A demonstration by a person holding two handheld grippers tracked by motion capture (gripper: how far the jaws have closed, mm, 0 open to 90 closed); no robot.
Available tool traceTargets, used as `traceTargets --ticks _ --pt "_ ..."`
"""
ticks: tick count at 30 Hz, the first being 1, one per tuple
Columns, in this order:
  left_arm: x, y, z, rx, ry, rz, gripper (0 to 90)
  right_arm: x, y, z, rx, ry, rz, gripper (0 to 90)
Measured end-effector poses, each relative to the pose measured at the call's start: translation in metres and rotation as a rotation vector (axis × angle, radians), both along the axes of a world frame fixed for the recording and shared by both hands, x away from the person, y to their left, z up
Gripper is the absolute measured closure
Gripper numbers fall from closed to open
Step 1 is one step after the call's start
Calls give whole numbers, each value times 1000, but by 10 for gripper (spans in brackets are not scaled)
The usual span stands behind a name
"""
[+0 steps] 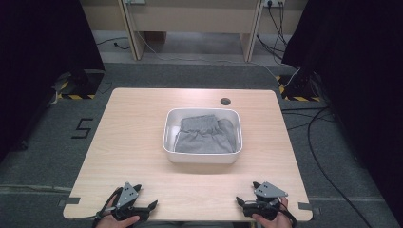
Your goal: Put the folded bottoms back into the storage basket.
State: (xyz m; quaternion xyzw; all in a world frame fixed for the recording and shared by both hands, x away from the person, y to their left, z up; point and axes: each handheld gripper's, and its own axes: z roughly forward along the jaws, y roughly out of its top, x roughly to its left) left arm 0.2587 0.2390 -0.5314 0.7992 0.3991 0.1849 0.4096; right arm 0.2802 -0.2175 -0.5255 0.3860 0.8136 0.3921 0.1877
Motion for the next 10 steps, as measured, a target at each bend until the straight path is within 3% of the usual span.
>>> traceTargets --ticks 10 --pt "0 0 1 6 8 1 134 1 -1 1 -4 5 12 155"
